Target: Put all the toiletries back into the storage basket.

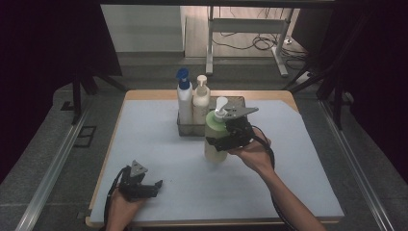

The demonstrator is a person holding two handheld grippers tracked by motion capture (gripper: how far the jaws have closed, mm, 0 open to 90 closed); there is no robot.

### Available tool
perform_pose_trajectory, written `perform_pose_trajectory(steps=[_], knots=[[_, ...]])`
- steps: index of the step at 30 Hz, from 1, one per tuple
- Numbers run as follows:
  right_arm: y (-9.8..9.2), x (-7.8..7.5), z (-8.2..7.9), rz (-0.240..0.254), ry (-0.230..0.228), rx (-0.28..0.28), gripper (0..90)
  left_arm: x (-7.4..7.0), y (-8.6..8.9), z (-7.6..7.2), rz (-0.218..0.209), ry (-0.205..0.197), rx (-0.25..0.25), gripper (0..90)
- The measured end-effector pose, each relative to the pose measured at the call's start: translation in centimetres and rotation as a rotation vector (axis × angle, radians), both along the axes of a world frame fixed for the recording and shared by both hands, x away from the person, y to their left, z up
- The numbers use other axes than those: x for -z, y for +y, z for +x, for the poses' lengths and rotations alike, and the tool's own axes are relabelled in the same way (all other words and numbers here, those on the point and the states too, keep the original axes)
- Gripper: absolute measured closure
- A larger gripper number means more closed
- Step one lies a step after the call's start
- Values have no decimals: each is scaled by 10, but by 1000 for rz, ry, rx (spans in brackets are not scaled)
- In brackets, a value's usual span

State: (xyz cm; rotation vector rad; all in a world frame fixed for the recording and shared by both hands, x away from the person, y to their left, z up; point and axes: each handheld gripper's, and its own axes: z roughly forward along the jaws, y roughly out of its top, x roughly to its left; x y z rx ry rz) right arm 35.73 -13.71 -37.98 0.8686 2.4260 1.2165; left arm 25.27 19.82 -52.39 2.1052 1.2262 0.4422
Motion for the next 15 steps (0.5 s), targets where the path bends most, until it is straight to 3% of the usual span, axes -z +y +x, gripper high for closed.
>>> perform_pose_trajectory(steps=[15], knots=[[-26,-18,9,4,-15,63,123,0,0,0,1,1,0,121]])
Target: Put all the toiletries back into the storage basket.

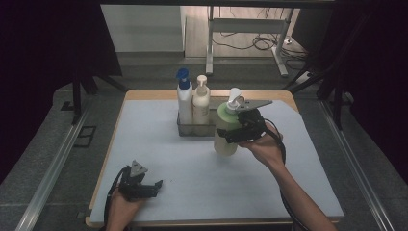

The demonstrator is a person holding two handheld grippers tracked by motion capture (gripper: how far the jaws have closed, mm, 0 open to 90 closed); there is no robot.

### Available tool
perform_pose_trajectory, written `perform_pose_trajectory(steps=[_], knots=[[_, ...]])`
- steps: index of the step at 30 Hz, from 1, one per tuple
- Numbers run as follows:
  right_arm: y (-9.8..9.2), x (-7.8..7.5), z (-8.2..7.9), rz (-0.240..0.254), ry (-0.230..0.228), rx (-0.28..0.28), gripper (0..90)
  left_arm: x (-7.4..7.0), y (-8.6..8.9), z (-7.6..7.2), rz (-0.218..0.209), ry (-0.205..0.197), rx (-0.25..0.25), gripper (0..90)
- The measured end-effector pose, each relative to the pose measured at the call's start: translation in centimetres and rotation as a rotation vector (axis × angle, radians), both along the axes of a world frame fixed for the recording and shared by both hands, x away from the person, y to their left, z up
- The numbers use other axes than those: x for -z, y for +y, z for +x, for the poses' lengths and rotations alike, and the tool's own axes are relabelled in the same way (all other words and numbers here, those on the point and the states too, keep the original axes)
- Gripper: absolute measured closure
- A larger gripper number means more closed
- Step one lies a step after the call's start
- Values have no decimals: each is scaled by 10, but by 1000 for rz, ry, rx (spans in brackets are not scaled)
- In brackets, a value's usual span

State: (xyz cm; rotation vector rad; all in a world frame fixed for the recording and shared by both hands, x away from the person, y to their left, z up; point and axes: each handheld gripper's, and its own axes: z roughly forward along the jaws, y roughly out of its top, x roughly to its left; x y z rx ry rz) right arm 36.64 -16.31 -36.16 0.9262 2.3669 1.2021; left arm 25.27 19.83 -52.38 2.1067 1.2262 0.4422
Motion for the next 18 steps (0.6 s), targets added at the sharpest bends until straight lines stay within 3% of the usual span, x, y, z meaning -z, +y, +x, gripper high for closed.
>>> perform_pose_trajectory(steps=[18], knots=[[-3,-18,27,13,-14,75,124,0,0,0,0,0,0,122]])
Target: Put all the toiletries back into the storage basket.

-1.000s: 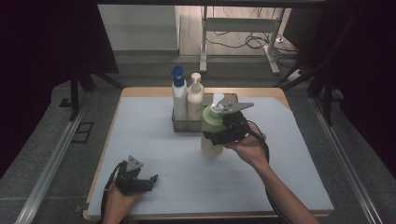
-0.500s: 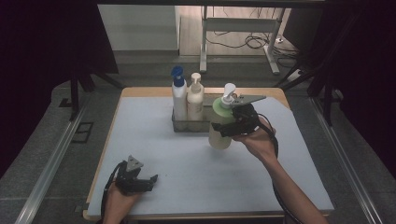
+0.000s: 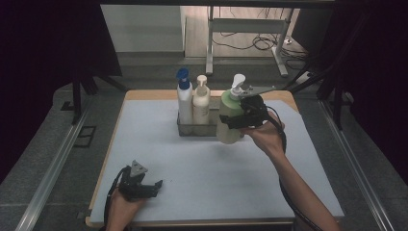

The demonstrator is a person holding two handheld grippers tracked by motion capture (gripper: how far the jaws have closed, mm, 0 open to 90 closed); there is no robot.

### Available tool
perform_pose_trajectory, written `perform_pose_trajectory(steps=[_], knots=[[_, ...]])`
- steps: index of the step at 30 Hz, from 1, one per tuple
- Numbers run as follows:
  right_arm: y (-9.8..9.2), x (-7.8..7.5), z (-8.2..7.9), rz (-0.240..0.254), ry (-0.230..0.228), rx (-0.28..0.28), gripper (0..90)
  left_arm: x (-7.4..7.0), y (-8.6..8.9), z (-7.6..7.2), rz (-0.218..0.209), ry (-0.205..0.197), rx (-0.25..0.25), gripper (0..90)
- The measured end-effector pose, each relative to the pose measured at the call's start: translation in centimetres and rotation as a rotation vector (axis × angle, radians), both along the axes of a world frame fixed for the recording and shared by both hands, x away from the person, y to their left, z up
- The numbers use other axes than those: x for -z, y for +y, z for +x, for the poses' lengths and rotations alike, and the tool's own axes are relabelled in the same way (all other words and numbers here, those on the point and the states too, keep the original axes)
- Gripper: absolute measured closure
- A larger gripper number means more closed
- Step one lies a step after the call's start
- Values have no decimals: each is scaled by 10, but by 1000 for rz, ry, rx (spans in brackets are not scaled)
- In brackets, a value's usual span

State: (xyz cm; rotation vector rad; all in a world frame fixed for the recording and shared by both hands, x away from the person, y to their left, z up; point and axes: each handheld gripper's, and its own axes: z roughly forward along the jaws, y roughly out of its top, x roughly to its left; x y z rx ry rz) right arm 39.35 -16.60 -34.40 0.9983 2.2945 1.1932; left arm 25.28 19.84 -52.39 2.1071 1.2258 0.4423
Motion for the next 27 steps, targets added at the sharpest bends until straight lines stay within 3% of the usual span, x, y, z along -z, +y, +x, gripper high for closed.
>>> perform_pose_trajectory(steps=[27], knots=[[6,-9,50,5,-27,99,124,0,0,0,3,1,4,122]])
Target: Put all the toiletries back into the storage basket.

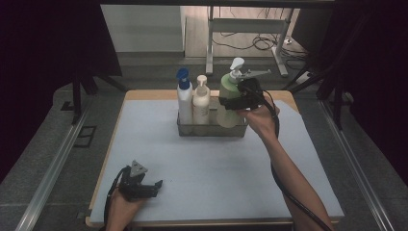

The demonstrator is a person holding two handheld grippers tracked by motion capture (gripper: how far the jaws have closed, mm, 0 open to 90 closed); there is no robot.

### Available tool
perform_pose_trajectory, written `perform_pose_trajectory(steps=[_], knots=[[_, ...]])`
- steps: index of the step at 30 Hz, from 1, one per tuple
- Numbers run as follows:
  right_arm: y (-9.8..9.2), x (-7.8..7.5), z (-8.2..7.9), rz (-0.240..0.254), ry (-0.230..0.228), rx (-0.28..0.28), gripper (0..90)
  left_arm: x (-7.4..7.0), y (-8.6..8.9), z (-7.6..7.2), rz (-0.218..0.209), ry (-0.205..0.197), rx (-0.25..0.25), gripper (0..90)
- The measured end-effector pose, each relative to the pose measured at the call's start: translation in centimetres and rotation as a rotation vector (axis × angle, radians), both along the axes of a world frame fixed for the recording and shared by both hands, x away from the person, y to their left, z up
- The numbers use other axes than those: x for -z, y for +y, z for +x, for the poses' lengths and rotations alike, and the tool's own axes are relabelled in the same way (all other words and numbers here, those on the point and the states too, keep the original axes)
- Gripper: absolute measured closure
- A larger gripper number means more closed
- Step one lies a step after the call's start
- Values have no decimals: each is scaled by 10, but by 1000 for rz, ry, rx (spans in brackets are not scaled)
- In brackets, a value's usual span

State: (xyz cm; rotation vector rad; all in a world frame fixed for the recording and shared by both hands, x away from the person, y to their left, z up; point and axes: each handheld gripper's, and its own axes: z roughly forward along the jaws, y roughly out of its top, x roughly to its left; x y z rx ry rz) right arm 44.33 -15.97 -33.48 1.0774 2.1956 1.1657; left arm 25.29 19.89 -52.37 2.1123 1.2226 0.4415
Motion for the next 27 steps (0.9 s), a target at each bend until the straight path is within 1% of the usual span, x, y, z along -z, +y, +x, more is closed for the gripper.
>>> perform_pose_trajectory(steps=[5,11,13,17,27], knots=[[0,2,9,-14,-5,25,124,0,0,0,-2,1,-2,122],[-1,10,20,-17,0,49,124,0,0,0,-2,0,-2,122],[-1,13,23,-21,-6,58,124,0,0,0,-2,0,-2,122],[0,19,27,-28,-1,69,124,0,0,0,-3,0,-2,122],[2,38,33,-56,14,74,123,0,0,0,-3,0,-2,122]])
